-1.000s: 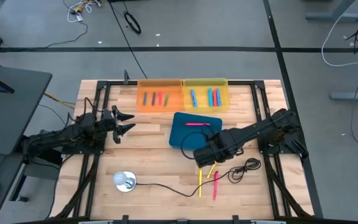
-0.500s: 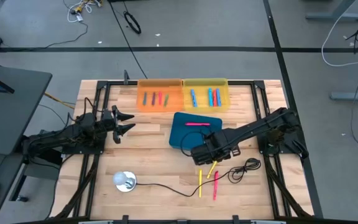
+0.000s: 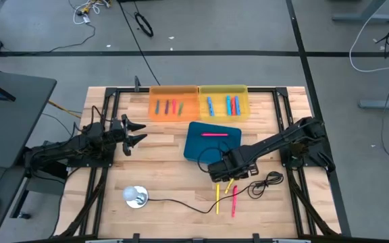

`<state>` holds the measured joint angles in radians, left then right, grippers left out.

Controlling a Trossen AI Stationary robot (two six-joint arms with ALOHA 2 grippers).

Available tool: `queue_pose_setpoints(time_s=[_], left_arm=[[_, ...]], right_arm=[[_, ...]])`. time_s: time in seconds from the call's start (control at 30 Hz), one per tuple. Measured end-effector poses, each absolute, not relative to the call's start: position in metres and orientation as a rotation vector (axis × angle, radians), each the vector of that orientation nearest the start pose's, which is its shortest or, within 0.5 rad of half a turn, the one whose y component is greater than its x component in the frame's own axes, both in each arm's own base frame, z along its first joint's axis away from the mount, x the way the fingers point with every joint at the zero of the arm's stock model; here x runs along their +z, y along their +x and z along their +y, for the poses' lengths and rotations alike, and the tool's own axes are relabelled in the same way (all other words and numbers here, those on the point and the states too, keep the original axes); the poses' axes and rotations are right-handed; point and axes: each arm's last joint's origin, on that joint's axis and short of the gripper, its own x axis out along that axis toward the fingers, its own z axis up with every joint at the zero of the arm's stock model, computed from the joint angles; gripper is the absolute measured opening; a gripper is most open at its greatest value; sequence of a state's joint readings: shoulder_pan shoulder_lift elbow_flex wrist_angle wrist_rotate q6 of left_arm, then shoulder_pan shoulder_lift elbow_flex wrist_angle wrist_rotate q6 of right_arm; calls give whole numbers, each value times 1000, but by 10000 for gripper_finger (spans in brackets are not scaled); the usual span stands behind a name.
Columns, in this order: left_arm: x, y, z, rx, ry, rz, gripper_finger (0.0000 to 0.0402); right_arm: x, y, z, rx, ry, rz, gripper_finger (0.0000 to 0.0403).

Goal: Pick & Place Markers
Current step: Put the yellow highlighter into the blue bin

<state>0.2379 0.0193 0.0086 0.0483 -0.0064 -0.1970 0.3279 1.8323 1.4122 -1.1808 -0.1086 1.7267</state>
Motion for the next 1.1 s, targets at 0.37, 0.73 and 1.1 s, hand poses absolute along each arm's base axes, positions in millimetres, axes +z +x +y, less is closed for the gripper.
queue_pose_setpoints(time_s=[0.37, 0.73, 1.1], left_arm=[[169, 96, 23, 240, -192, -61, 222], [169, 96, 23, 240, -192, -61, 222], [169, 96, 23, 240, -192, -61, 222]], right_arm=[[175, 310, 111, -1054, 1259, 1361, 190], [143, 297, 107, -1096, 1303, 1335, 189], [136, 295, 105, -1078, 1323, 1322, 107]])
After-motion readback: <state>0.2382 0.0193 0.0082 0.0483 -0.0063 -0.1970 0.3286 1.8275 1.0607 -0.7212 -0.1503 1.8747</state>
